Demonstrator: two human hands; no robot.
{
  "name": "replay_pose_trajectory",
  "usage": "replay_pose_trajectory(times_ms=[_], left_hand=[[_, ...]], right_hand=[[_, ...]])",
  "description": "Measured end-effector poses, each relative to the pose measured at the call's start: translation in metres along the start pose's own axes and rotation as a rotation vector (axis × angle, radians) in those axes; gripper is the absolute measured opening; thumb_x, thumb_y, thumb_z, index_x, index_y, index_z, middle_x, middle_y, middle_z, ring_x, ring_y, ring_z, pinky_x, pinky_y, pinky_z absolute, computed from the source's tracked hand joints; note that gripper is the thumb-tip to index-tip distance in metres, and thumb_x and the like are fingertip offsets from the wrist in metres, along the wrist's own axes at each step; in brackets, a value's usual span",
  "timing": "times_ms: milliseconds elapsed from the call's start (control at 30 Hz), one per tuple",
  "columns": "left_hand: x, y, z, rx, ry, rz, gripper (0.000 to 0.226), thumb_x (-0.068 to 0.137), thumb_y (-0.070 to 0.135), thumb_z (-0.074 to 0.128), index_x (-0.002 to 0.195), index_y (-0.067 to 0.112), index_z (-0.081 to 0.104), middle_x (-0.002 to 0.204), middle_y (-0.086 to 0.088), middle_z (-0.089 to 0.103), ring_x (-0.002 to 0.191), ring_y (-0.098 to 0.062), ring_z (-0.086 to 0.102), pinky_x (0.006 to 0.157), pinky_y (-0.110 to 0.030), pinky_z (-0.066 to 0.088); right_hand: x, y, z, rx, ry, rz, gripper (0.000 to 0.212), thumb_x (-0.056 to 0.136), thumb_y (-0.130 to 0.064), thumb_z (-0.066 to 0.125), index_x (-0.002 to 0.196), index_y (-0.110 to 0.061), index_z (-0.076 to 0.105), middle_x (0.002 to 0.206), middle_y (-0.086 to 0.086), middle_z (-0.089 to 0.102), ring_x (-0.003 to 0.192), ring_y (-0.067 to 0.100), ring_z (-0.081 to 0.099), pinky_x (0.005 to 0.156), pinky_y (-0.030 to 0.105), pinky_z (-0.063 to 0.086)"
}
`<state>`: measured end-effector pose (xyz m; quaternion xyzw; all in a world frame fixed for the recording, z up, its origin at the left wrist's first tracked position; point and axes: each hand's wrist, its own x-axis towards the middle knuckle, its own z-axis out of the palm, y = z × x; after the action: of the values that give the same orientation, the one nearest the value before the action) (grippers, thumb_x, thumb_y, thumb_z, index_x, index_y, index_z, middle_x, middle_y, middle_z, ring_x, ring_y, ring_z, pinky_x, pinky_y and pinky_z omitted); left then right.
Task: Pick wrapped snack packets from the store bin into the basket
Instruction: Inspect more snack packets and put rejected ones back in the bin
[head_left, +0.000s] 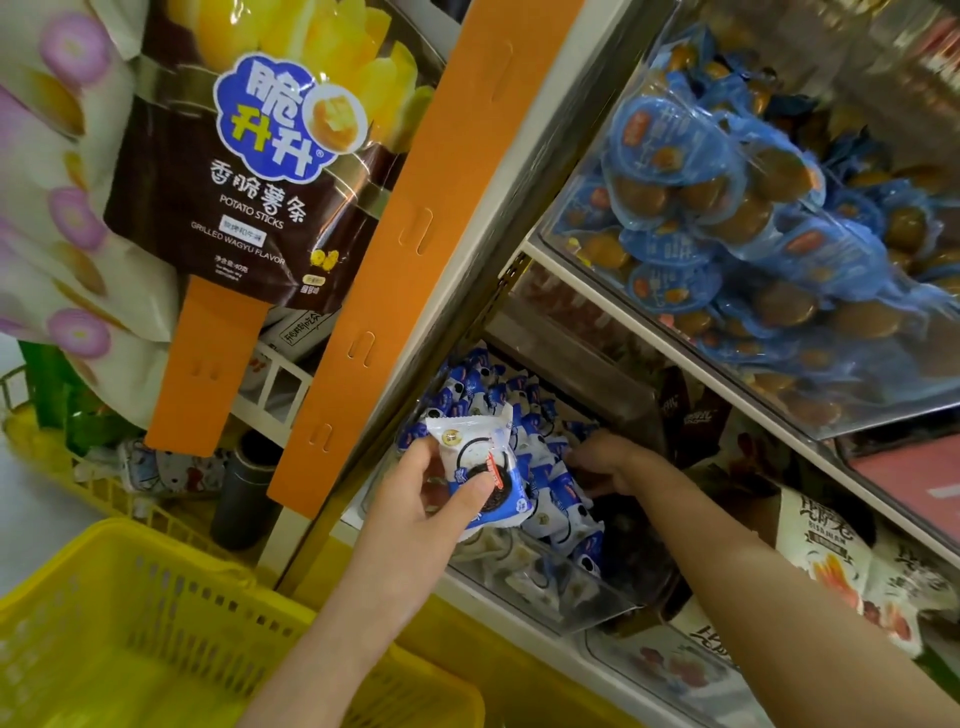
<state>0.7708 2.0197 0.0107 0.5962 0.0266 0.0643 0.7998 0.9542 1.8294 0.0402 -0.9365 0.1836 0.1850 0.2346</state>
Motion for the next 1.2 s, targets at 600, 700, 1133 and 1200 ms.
replay_pose_trajectory(times_ms=[600,700,1133,1200], left_hand=[[0.001,0.008,-0.006,0.359,-0.075,0.093,0.039,0.078,0.029,0.072,0.104,0.046,0.049,0.095,0.023,0.058,0.090,0.006,0.056,0.070,-0.009,0.046],[-0.001,0.016,-0.005,0.446,-0.083,0.059,0.052,0.064,0.039,0.080,0.104,0.044,0.047,0.095,0.018,0.060,0.086,0.000,0.058,0.072,-0.018,0.049],[0.024,0.027,0.020,0.512,-0.115,0.356,0.037,0.087,0.034,0.061,0.121,0.030,0.050,0.113,0.017,0.054,0.103,0.001,0.051,0.081,-0.014,0.042],[0.030,0.022,0.017,0.724,-0.127,0.446,0.040,0.092,0.035,0.052,0.131,0.027,0.043,0.125,0.011,0.051,0.110,-0.005,0.049,0.089,-0.020,0.040]], right_hand=[[-0.126,-0.010,0.004,0.087,-0.054,-0.863,0.025,0.095,-0.042,0.042,0.116,-0.036,0.053,0.115,-0.017,0.059,0.108,-0.001,0.055,0.097,0.026,0.045],[-0.163,0.006,0.010,-0.151,-0.147,-1.020,0.033,0.088,-0.036,0.058,0.121,-0.039,0.053,0.117,-0.021,0.058,0.108,-0.007,0.053,0.092,0.014,0.044],[-0.153,0.021,-0.006,0.098,-0.115,-0.748,0.016,0.084,-0.025,0.064,0.100,-0.025,0.065,0.093,-0.005,0.071,0.088,0.008,0.067,0.077,0.018,0.052],[-0.134,0.021,-0.015,0.008,0.060,-0.640,0.022,0.084,-0.030,0.065,0.103,-0.020,0.064,0.094,-0.005,0.069,0.086,0.011,0.066,0.076,0.021,0.053]])
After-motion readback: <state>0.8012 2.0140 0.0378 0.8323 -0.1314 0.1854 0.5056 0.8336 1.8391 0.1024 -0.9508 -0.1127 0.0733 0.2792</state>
